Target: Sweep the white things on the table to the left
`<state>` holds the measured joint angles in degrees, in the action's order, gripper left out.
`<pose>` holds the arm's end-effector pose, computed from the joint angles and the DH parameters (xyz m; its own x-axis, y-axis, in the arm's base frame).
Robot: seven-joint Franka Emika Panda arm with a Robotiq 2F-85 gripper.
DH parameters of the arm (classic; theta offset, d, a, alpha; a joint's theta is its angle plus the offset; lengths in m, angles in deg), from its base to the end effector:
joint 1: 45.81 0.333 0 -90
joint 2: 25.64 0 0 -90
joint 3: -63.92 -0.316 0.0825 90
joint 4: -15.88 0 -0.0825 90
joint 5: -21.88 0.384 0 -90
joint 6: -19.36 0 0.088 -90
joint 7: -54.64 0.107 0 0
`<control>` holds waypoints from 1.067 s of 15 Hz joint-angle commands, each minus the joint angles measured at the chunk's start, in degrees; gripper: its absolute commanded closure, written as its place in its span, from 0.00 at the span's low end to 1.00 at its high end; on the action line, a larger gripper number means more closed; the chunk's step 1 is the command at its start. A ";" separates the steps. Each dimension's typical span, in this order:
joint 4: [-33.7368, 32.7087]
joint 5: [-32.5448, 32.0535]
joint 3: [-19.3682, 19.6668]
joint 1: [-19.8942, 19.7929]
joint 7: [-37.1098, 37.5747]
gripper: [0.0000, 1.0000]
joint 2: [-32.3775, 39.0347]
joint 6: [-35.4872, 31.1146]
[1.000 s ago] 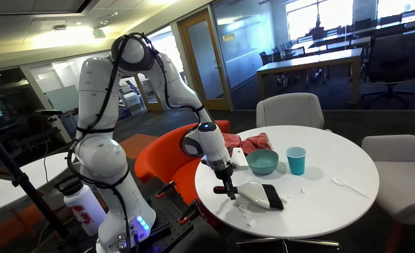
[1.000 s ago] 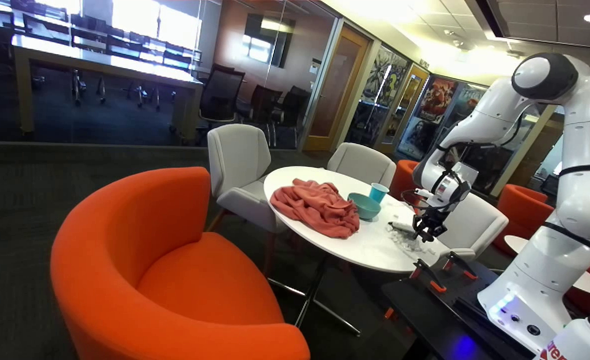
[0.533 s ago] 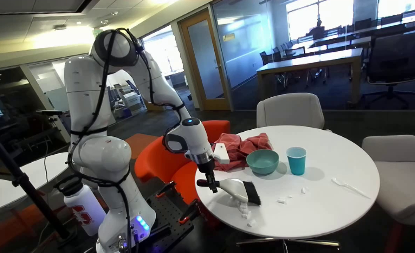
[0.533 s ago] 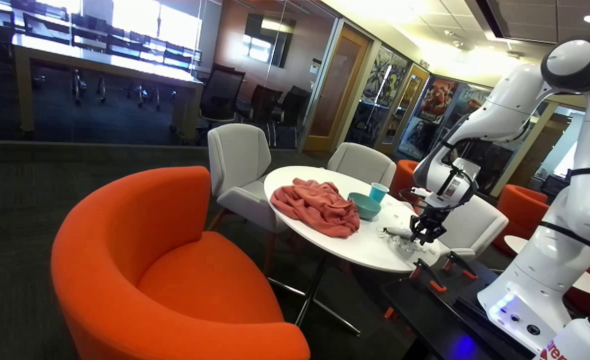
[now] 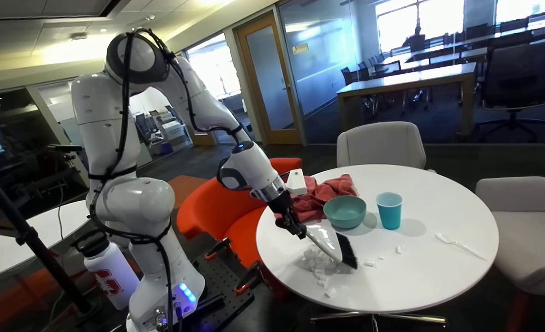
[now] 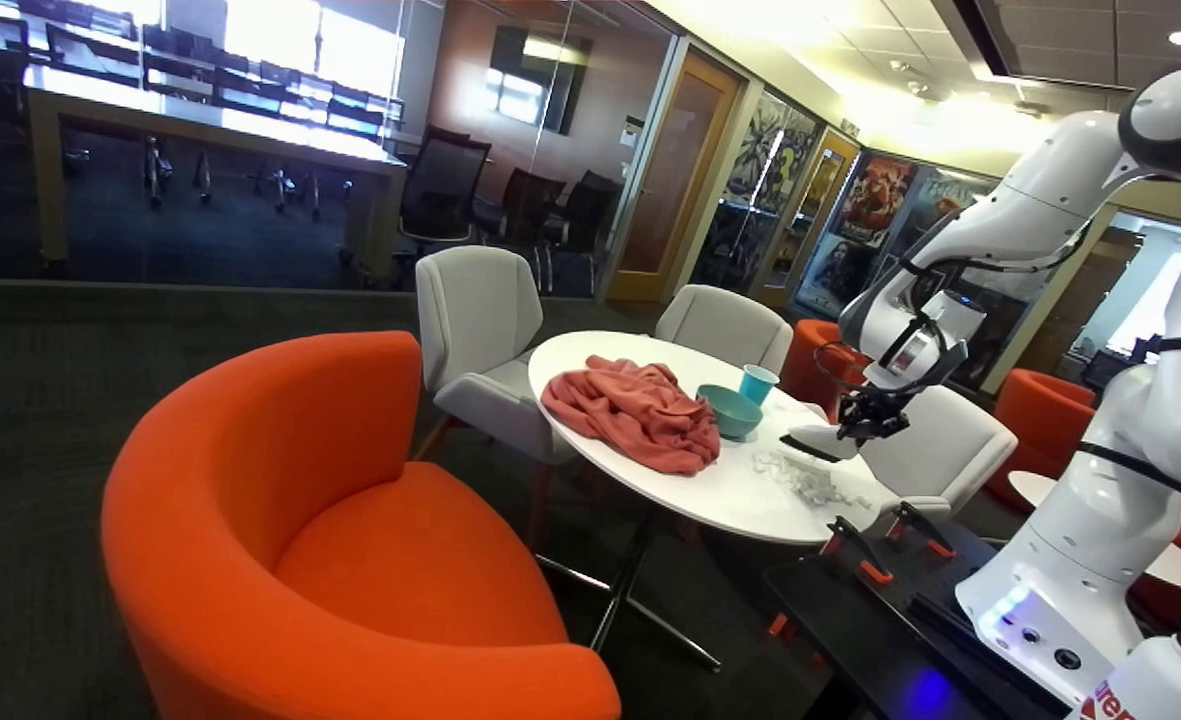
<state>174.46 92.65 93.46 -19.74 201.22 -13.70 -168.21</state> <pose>0.3372 -0.1281 0.1918 -0.7268 0.6083 -0.3189 0.6506 0.7585 -0.0361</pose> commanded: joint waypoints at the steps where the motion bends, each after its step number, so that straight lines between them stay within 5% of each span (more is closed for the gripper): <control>1: 1.19 -0.98 4.32 -0.88 -2.78 0.86 -9.88 -7.07; 4: -2.12 -3.03 7.62 -2.58 -4.60 0.86 -11.50 -8.08; 5: -3.75 -3.04 -0.93 -12.69 -6.38 0.86 -12.02 -7.80; 10: -13.21 -5.31 -8.62 -28.13 -9.36 0.86 -7.70 2.82; 12: -16.42 -5.84 -10.08 -31.78 -10.01 0.86 -5.47 7.62; 13: -17.85 -6.62 -7.17 -29.88 -9.53 0.86 -3.95 9.68; 16: -22.09 -8.22 -6.50 -31.52 -8.38 0.86 1.42 14.50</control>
<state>157.38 85.95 86.31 -50.22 191.89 -17.77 -157.24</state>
